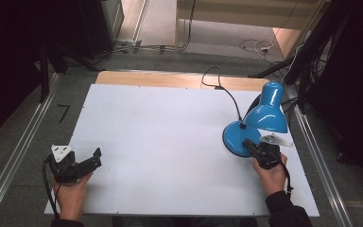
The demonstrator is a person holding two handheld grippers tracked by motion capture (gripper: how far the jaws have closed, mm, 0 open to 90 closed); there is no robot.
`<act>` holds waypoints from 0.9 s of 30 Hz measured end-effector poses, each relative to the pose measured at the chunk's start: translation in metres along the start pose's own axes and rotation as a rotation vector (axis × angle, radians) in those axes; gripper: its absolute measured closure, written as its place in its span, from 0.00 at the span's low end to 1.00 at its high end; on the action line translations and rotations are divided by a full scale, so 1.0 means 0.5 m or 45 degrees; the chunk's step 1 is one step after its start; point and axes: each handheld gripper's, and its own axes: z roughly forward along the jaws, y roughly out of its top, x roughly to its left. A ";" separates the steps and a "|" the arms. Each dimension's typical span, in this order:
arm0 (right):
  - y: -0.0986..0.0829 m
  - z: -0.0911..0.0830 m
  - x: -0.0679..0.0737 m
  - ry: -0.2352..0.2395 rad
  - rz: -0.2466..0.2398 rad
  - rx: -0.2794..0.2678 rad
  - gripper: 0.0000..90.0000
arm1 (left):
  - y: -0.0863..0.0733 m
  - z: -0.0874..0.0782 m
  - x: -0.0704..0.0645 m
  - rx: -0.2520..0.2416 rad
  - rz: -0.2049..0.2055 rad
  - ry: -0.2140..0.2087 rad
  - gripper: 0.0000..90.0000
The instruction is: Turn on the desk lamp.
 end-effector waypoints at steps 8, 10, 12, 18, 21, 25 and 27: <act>-0.001 0.000 0.001 -0.003 -0.008 -0.005 0.98 | 0.000 0.000 -0.001 0.000 0.000 0.002 0.06; -0.001 0.000 0.001 -0.004 -0.010 -0.007 0.98 | 0.000 0.000 -0.001 0.000 0.000 0.001 0.06; -0.002 -0.001 0.002 -0.005 -0.008 -0.007 0.98 | 0.000 0.000 -0.001 0.000 0.000 -0.001 0.06; -0.004 -0.002 0.003 -0.005 -0.010 -0.011 0.98 | 0.000 0.000 -0.001 0.001 -0.001 -0.002 0.06; -0.006 -0.004 0.006 0.018 -0.008 0.001 0.98 | 0.000 0.000 -0.001 0.003 0.000 -0.002 0.06; -0.005 -0.005 0.006 0.014 -0.004 0.008 0.98 | 0.000 0.001 -0.001 0.001 -0.003 -0.004 0.06; -0.004 -0.006 0.005 0.019 -0.003 0.008 0.98 | 0.000 0.002 -0.001 0.001 -0.009 -0.002 0.06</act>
